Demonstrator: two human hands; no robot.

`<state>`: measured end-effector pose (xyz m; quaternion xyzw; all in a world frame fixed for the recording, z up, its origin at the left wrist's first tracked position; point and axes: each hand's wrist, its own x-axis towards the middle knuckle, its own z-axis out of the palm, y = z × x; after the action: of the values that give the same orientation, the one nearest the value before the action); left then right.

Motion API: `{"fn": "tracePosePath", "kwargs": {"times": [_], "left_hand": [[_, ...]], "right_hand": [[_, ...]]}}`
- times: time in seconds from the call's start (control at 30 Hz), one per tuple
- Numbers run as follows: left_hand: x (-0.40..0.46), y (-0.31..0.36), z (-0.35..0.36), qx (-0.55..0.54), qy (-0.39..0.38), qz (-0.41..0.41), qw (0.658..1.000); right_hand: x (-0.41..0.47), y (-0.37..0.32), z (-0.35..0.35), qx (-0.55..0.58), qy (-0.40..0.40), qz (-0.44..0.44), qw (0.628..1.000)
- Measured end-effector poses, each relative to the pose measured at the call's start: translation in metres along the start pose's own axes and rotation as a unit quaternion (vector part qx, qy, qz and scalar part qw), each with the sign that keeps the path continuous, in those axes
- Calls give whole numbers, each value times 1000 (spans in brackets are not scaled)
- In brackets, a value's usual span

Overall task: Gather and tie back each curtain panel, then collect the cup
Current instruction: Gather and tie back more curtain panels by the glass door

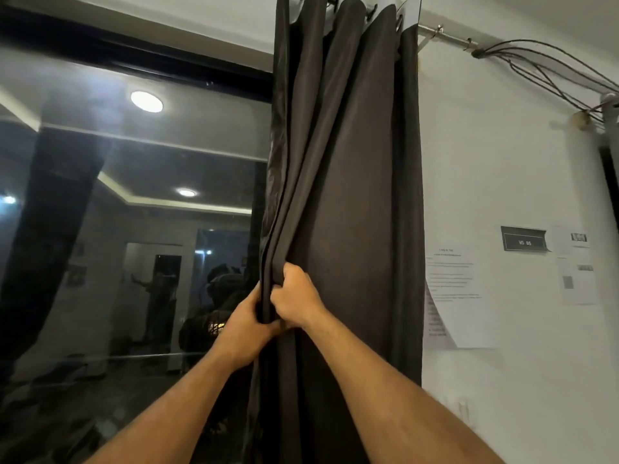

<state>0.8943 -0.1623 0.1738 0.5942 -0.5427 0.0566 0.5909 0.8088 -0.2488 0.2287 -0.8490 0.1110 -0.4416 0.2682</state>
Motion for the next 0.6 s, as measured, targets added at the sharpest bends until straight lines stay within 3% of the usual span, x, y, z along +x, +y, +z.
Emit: {"fn": "tracePosePath", "kwargs": {"times": [0.07, 0.1, 0.17, 0.23, 0.27, 0.33, 0.4, 0.5, 0.6], "left_hand": [[-1, -1, -10, 28, 32, -14, 999], [-2, -2, -13, 38, 33, -23, 998], [-6, -2, -17, 37, 27, -30, 998], [-10, 0, -17, 27, 22, -35, 999], [-11, 0, -16, 23, 20, -34, 999], [-11, 0, -14, 18, 18, -35, 999], [-11, 1, -13, 5, 16, -36, 999], [-15, 5, -10, -22, 13, -34, 999], [-21, 7, -10, -14, 12, -14, 1000]], "right_hand": [[-6, -1, -6, 31, -2, -27, 999], [-12, 2, -9, 28, 47, -48, 997], [-22, 13, -16, -11, 264, -88, 960], [-25, 26, -29, -61, 440, -24, 896], [-25, 29, -38, -37, 445, 51, 893], [-21, 34, -53, 92, 338, 170, 921], [-18, 37, -59, 165, 242, 167, 941], [-22, 26, -53, 47, 179, 114, 976], [-22, 2, -31, -63, 132, 62, 987]]}}
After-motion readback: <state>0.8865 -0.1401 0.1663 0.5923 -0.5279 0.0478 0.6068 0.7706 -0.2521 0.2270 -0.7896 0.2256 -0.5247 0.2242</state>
